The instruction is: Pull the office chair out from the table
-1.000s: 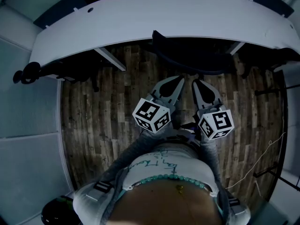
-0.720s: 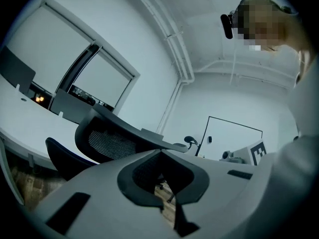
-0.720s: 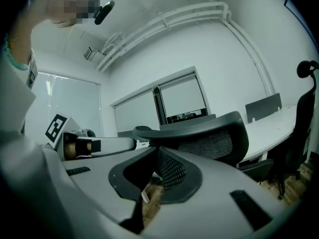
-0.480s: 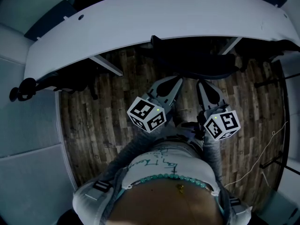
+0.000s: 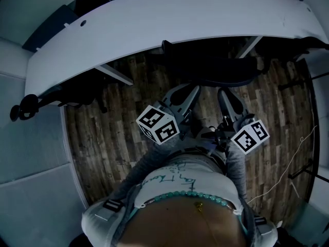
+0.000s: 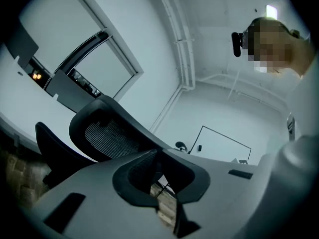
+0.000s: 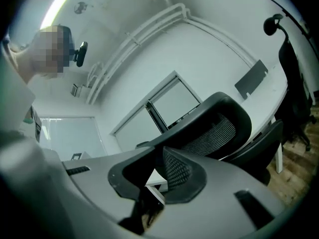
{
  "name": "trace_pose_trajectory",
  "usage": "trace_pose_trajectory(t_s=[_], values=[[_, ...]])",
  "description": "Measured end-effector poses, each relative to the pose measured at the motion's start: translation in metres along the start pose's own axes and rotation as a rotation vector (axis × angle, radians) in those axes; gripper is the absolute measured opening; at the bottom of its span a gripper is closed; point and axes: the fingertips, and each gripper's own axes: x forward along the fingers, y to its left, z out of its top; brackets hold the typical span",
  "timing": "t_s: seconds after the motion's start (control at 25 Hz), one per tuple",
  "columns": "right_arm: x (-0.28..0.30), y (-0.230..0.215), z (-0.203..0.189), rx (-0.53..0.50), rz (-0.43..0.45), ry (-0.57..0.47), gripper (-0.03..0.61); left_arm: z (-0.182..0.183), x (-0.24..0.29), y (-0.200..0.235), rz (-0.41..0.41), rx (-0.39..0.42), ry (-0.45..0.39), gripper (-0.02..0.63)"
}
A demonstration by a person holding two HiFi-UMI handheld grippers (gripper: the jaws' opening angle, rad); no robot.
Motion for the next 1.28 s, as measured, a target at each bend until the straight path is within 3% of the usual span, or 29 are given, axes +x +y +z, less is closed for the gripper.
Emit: trace_pose_trajectory(t_s=[0.2, 0.32, 0.44, 0.64, 1.0, 1.28], values=[[0.001, 0.004, 0.006, 0.144, 0.062, -0.049, 0.143, 0.004, -0.003, 0.001, -0.032, -0.129, -0.056, 0.122], [0.003, 0.003, 0.012, 0.213, 0.05, -0.084, 0.217, 0.013, -0.005, 0.005, -0.006, -0.173, -0.085, 0.166], [0.005, -0.004, 0.021, 0.228, 0.002, -0.119, 0.253, 0.019, -0.001, 0.008, 0.0, -0.205, -0.101, 0.189], [0.02, -0.017, 0.04, 0.248, -0.048, -0.166, 0.275, 0.032, 0.013, 0.024, 0.03, -0.282, -0.158, 0.252], [0.044, -0.03, 0.045, 0.238, -0.075, -0.131, 0.279, 0.042, 0.044, 0.036, -0.005, -0.315, -0.148, 0.253], [0.05, -0.032, 0.045, 0.23, -0.036, -0.122, 0.278, 0.039, 0.05, 0.039, -0.048, -0.312, -0.133, 0.252]])
